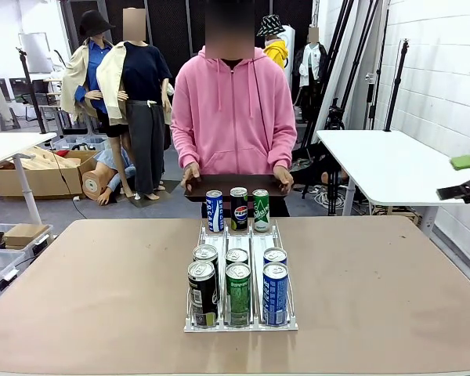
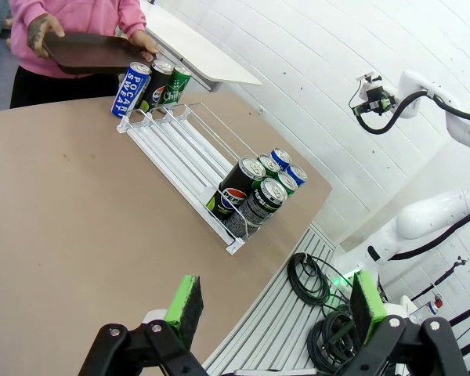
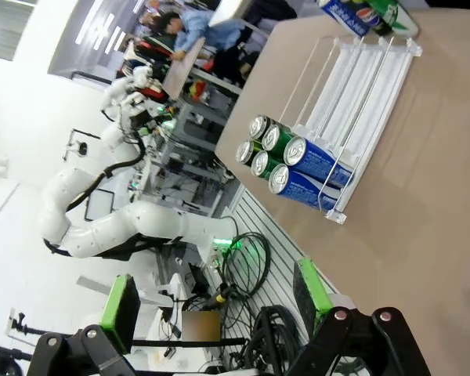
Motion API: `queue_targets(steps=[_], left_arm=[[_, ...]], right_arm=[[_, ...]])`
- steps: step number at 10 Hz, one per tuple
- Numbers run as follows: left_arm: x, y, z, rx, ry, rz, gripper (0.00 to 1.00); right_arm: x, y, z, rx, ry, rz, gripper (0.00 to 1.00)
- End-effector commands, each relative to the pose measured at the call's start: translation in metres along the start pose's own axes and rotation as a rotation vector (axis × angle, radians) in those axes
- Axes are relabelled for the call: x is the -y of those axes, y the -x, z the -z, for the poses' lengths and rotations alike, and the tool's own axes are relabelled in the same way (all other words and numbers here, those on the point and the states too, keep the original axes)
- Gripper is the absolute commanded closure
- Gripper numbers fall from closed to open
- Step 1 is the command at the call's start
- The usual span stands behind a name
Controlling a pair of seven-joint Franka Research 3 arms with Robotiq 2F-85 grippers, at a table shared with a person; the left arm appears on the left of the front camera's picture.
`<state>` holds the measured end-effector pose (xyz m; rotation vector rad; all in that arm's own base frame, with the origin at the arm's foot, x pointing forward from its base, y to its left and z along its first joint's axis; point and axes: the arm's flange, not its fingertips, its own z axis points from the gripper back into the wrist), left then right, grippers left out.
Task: Retrieve and hand over the desired beverage to the person.
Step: Pick up a can of the same type that the person held from the Automatic Can Dispenser.
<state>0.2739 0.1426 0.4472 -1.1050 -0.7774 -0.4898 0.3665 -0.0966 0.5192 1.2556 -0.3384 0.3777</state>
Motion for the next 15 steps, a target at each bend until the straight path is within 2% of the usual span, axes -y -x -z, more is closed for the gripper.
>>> queue_targets(steps=[1, 3, 7, 11, 15], left_arm=[[0.002, -0.001, -0.002, 0.011, 0.008, 0.005, 0.00], [0.002, -0.001, -0.002, 0.011, 0.008, 0.005, 0.00], [0.002, -0.001, -0.002, 0.011, 0.008, 0.005, 0.00], [0.002, -0.001, -0.002, 0.011, 0.008, 0.005, 0.00], [0.002, -0.001, -0.002, 0.011, 0.008, 0.005, 0.00]], right_arm=[[-0.014, -0.024, 0.026, -0.060, 0.069, 0.060, 0.00], [-0.026, -0.038, 0.057, -0.117, 0.143, 0.083, 0.00], [-0.030, -0.044, 0.113, -0.198, 0.299, 0.154, 0.00], [-0.041, -0.050, 0.167, -0.312, 0.404, 0.204, 0.00], [-0.048, -0.061, 0.230, -0.361, 0.568, 0.248, 0.00]])
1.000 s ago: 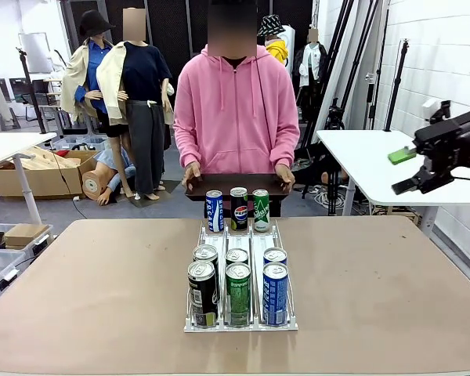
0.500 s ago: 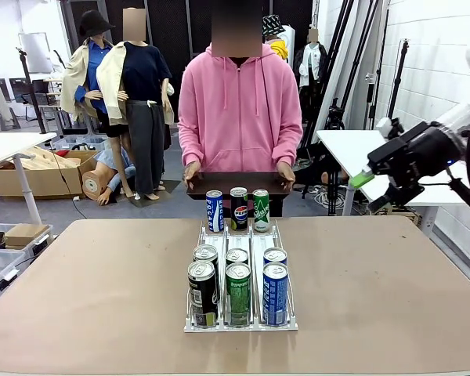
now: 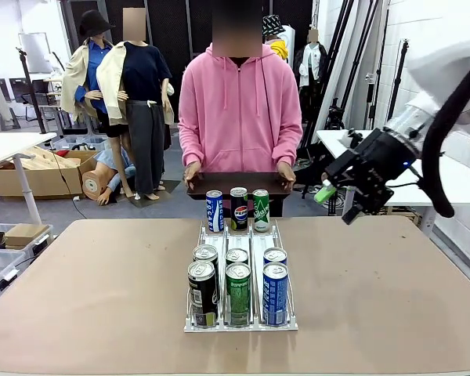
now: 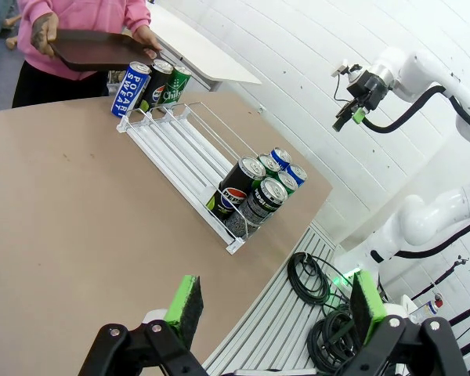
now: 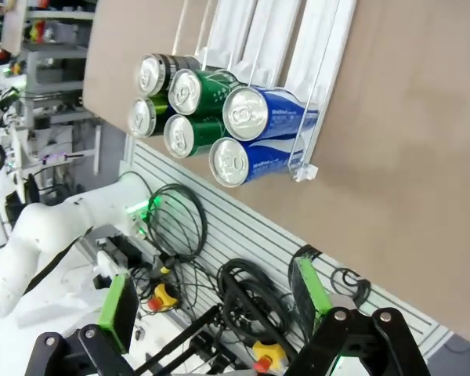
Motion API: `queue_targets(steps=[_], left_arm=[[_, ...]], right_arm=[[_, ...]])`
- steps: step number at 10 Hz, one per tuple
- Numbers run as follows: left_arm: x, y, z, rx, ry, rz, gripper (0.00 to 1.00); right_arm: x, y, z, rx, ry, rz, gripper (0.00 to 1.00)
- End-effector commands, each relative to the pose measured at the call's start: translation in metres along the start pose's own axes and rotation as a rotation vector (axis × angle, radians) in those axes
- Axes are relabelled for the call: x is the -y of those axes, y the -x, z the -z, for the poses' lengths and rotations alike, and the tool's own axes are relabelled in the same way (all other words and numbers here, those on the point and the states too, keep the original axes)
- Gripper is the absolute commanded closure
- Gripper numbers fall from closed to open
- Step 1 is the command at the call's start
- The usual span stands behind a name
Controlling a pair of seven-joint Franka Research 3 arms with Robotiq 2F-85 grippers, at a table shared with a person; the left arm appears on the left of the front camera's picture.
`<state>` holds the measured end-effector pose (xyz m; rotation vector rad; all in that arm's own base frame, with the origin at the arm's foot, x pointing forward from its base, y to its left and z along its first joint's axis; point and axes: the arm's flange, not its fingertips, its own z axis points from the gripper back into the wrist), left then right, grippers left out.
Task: Retrieve and hand over the desired beverage to the person.
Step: Pick up a can of the same type that the person held from the Automatic Can Dispenser.
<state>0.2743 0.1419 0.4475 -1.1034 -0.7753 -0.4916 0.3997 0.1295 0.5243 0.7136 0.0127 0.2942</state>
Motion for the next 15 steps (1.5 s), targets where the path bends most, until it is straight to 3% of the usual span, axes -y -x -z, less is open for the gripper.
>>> queue_targets(steps=[1, 6, 15], left_arm=[[0.002, 0.000, -0.002, 0.014, 0.008, 0.004, 0.00], [0.002, 0.000, -0.002, 0.014, 0.008, 0.004, 0.00], [0.002, 0.000, -0.002, 0.014, 0.008, 0.004, 0.00]], right_arm=[[-0.014, -0.017, 0.018, -0.012, 0.101, 0.054, 0.00], [-0.045, -0.035, 0.064, -0.033, 0.202, 0.121, 0.00], [-0.065, -0.031, 0.152, -0.039, 0.387, 0.218, 0.00]])
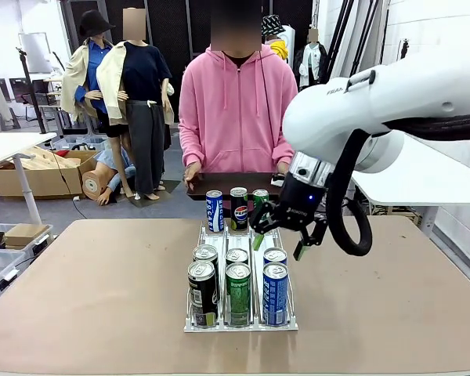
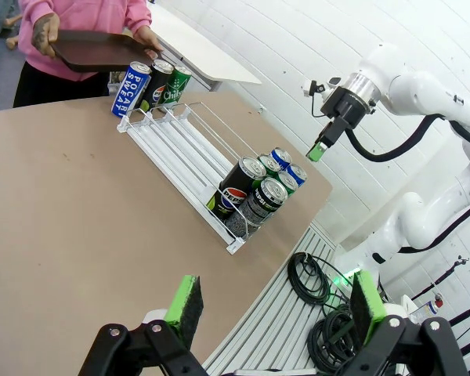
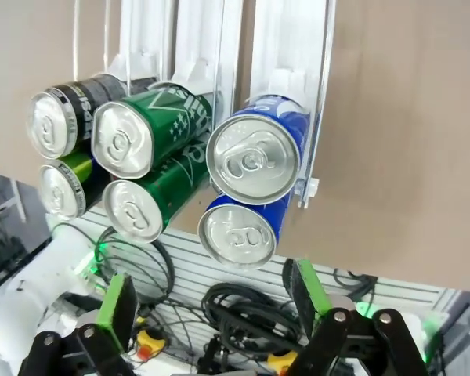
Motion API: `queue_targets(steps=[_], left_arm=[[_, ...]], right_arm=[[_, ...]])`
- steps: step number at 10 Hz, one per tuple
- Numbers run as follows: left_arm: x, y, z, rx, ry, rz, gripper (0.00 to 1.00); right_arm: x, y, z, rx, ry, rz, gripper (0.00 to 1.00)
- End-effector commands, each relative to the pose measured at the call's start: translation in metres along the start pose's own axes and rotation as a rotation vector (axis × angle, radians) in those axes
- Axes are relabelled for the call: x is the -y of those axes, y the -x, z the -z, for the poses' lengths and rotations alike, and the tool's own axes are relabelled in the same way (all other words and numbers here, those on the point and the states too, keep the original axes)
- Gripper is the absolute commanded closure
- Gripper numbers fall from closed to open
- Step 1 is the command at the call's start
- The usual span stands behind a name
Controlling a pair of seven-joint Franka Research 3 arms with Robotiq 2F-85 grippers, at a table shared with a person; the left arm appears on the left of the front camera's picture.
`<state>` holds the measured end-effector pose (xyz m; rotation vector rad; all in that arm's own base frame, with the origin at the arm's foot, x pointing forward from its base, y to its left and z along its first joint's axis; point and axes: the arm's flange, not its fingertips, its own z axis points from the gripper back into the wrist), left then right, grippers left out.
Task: Retrieve and hand over the desired beverage to the person.
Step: Pick up a can of the same type that the person held from the Automatic Can Dispenser.
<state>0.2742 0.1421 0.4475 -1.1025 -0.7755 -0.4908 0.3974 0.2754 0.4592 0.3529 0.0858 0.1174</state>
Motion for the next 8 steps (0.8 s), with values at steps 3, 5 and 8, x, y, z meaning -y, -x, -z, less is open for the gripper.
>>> queue_targets(steps=[3, 5, 8], left_arm=[[0.002, 0.000, -0.002, 0.014, 0.010, 0.005, 0.00], [0.002, 0.000, -0.002, 0.014, 0.010, 0.005, 0.00], [0.002, 0.000, -0.002, 0.014, 0.010, 0.005, 0.00]], right_arm=[[-0.007, 0.010, 0.025, 0.028, 0.087, 0.019, 0.00], [-0.008, 0.015, 0.032, 0.043, 0.125, 0.015, 0.00], [-0.008, 0.021, 0.042, 0.102, 0.183, 0.007, 0.00]])
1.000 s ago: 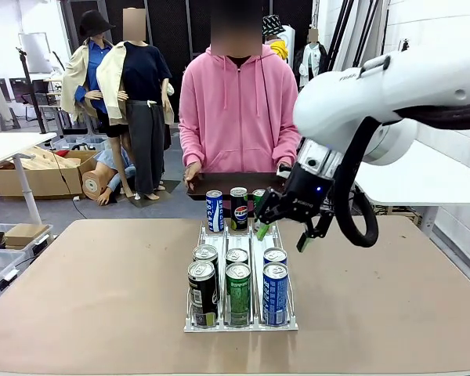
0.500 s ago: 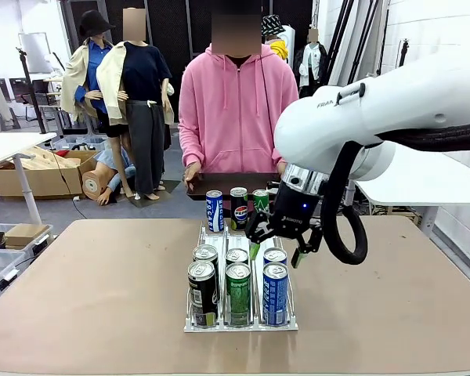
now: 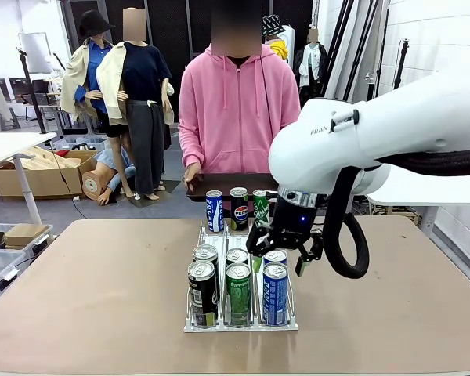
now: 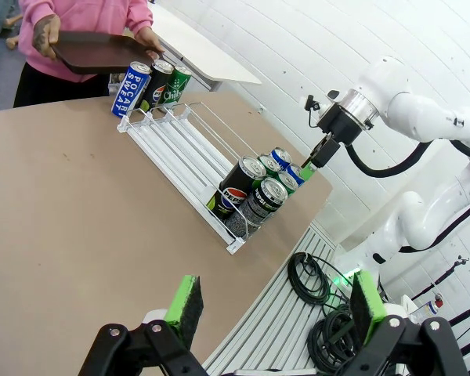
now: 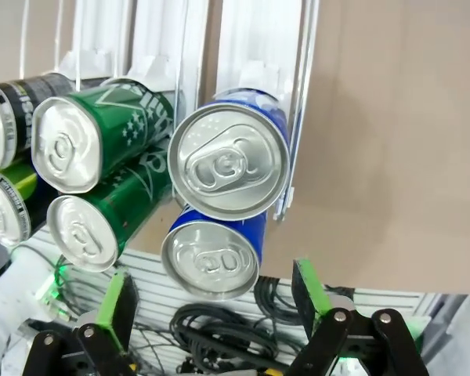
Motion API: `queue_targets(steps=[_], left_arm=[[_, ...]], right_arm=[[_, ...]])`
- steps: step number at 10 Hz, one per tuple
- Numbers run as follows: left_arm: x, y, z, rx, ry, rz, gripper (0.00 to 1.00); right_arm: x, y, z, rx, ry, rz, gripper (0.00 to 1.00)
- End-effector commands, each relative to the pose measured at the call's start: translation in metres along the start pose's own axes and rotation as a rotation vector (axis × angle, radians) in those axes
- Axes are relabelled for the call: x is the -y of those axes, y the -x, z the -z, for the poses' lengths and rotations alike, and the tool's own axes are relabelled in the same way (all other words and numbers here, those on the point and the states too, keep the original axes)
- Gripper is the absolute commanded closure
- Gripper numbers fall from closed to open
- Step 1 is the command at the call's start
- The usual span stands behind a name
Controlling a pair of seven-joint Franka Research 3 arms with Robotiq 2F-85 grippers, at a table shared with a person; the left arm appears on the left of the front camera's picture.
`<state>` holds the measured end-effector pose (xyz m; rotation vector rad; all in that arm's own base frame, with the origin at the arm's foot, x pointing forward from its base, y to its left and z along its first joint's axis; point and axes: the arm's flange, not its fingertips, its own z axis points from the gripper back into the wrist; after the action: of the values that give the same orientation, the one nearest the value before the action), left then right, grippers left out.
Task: Retrieve and hand over the desired beverage to the person.
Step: Pick up a can of the same type that the person held from the Automatic Can Dispenser.
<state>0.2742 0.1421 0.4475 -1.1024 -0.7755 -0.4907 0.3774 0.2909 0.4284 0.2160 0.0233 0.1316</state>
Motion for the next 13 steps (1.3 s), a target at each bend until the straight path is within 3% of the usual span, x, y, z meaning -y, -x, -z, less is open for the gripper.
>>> queue_targets(steps=[1, 13], left_arm=[[0.002, 0.000, -0.002, 0.014, 0.010, 0.005, 0.00], [0.002, 0.000, -0.002, 0.014, 0.010, 0.005, 0.00]], right_arm=[[-0.005, 0.007, 0.009, 0.057, 0.065, 0.027, 0.00], [-0.020, -0.005, 0.024, 0.052, 0.144, 0.001, 0.00]])
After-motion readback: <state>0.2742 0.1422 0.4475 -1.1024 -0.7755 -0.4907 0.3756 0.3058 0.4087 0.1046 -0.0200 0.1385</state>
